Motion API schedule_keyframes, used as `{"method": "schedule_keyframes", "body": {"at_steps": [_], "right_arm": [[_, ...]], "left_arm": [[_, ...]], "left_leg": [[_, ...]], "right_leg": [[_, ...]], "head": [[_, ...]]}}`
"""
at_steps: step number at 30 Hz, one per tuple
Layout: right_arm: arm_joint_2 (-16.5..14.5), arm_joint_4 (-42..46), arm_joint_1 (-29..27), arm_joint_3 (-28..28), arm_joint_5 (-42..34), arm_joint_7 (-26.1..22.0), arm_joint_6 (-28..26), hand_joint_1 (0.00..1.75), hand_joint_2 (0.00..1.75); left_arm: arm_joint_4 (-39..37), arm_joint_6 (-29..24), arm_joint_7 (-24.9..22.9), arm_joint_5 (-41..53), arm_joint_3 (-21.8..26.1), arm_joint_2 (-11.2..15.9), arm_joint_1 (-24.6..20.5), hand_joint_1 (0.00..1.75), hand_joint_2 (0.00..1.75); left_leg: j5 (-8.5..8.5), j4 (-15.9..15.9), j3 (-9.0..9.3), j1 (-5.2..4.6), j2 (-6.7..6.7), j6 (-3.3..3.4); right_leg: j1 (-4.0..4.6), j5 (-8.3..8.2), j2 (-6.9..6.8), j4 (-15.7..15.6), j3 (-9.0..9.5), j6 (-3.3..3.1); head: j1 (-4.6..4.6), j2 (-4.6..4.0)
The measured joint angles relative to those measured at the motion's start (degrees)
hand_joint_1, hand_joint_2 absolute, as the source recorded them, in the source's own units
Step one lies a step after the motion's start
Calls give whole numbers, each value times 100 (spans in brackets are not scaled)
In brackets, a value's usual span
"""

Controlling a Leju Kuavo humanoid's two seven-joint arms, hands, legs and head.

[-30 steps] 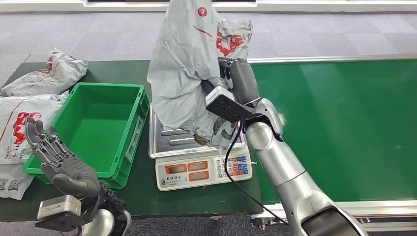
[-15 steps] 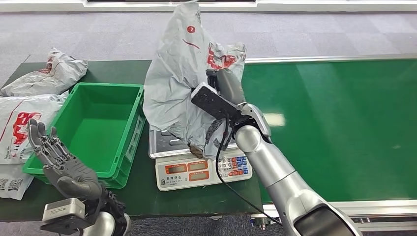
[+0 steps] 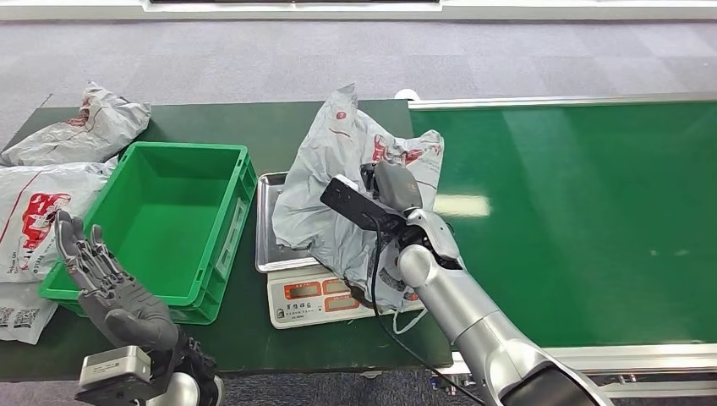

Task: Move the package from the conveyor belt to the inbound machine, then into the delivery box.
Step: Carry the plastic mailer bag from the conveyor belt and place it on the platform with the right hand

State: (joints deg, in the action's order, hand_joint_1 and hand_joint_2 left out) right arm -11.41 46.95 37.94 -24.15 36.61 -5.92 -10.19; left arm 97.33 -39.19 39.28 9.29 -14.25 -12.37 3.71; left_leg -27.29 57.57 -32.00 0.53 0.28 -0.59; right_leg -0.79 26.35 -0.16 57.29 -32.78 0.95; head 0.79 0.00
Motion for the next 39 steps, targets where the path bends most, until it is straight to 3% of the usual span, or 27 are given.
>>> {"method": "schedule_keyframes", "body": {"at_steps": [1, 4, 5, 12, 21, 25, 30, 34, 37, 39], "right_arm": [[0, -15, -1, 0, 0, 0, 0, 152, 175], [0, -51, -3, 0, 0, 3, 3, 21, 175], [0, -59, -6, 0, 8, 19, 4, 0, 175], [0, -31, -287, 35, 40, 55, 54, 0, 175], [0, 976, -1013, 259, 73, -508, 119, 0, 175], [-2, 1611, -1317, 387, 94, -684, 99, 0, 0], [-2, 2205, -1620, 553, 111, -933, 65, 0, 0], [-1, 2628, -1868, 637, 367, -1184, -308, 0, 175], [-2, 3079, -2136, 685, 721, -1520, -1044, 0, 175], [-2, 3490, -2375, 709, 1078, -1664, -1587, 0, 175]], "left_arm": [[4, 1, -1, 0, 0, -2, 2, 0, 0], [15, 3, -3, 0, 1, -8, 7, 0, 0], [17, 7, -4, 1, 1, -10, 7, 0, 0], [17, 20, -76, 95, 2, -55, 3, 0, 0], [34, 70, -123, 185, 5, -164, -5, 0, 0], [52, 127, -126, 246, 18, -224, -12, 0, 0], [66, 157, -130, 304, 21, -262, -20, 0, 0], [71, 172, -36, 286, 22, -268, -28, 0, 0], [111, 130, 44, 266, 21, -269, -35, 0, 0], [136, 208, -52, 345, 17, -265, -55, 0, 87]], "left_leg": [[0, 0, 0, 0, 0, 0], [0, 0, 0, 0, 0, 0], [0, 0, 0, 0, 0, 0], [0, 0, 0, 0, 0, 0], [-1, 0, -2, 0, 1, 0], [-1, 0, -3, 0, 1, 0], [-1, 0, -2, 0, 1, 0], [-1, 0, -2, 0, 1, 0], [-1, 0, -2, 0, 0, 0], [-2, 0, -4, 0, 0, 0]], "right_leg": [[0, 0, 0, 0, 0, 0], [0, 0, 0, 0, 0, 0], [0, 0, 0, 0, -1, 0], [0, 0, 0, 0, -1, 0], [0, 0, 1, -1, -4, 0], [0, 0, 1, -2, -4, 0], [0, 0, 1, -2, -4, 0], [0, 0, 1, -2, -4, 0], [0, 0, 0, -3, -5, 0], [0, 1, -2, -3, -6, 0]], "head": [[0, 0], [-1, 0], [-1, 0], [-1, 0], [0, 0], [0, 0], [0, 0], [-1, 0], [1, 0], [1, 0]]}}
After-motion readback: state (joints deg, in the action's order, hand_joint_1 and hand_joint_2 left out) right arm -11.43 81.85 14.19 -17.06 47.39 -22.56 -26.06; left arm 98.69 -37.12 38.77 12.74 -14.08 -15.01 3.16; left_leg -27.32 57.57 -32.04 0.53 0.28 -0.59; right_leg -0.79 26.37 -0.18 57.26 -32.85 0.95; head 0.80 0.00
